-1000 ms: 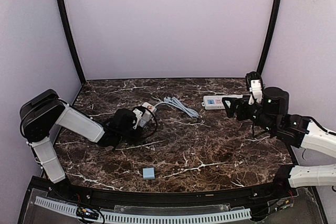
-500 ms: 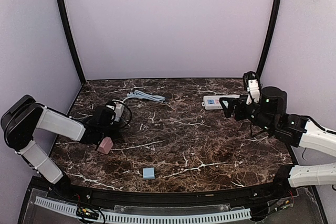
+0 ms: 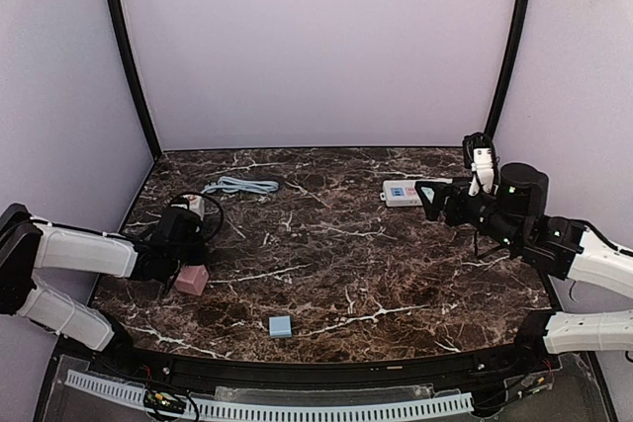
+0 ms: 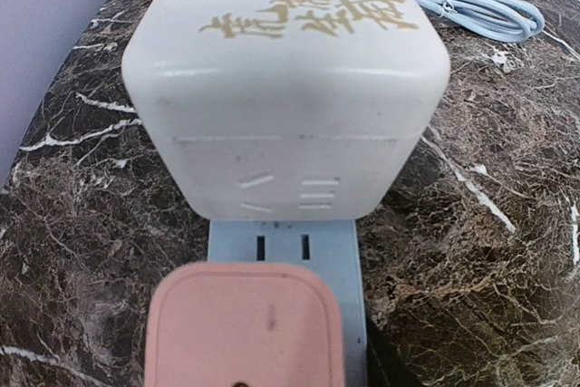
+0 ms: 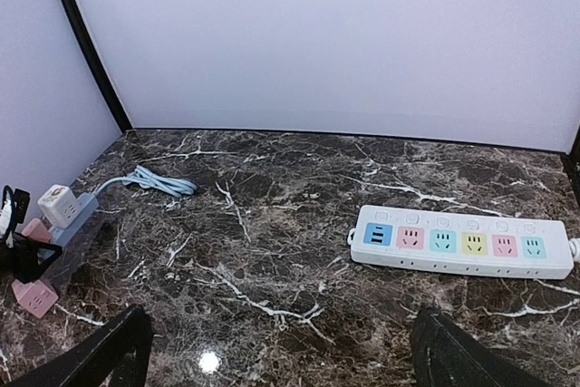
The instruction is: Insert the plug
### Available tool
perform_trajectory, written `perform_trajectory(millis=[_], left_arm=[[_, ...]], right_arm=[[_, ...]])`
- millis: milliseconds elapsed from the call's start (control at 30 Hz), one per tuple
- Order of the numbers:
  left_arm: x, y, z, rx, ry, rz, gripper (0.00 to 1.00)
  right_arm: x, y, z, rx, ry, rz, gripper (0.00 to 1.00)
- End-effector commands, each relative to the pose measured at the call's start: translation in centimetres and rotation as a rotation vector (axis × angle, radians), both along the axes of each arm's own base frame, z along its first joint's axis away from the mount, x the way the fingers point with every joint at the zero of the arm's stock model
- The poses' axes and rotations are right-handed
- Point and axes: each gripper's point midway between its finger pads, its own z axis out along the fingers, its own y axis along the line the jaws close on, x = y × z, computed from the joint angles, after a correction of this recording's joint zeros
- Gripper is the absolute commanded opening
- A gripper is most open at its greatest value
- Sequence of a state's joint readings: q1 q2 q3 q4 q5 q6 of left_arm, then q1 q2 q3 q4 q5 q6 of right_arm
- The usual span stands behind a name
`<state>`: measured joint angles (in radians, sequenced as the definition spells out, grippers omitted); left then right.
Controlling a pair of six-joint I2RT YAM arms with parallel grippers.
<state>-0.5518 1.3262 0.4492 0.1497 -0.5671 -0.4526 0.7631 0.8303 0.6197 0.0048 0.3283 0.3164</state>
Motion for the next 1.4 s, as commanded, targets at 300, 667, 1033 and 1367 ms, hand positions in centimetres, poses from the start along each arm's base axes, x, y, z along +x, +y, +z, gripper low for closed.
perform_trajectory(millis=[300,667,1033,1367], left_arm=[[0.8,-0.1,-0.6,-0.019,0.007,0.047,0.65],[1.1,-1.1,2.9,-0.049,-0.042,-0.021,0.99],[0.4,-2.7,8.4,-0.115,-0.136,-0.163,0.99],[-0.4,-5.0,8.8,-0.187,-0.151,-0.277,0.99]], right_arm=[[0.4,0.2,-0.7,0.002,0.012,-0.002,0.99],[3.3,-0.3,-2.7,-0.047,0.105,-0.135,0.99],[12.5,-6.2,-5.4,0.071,0.332,-0.486,0.99],[20.2,-16.7,-14.6,0.31,0.769,-0.86,0.99]])
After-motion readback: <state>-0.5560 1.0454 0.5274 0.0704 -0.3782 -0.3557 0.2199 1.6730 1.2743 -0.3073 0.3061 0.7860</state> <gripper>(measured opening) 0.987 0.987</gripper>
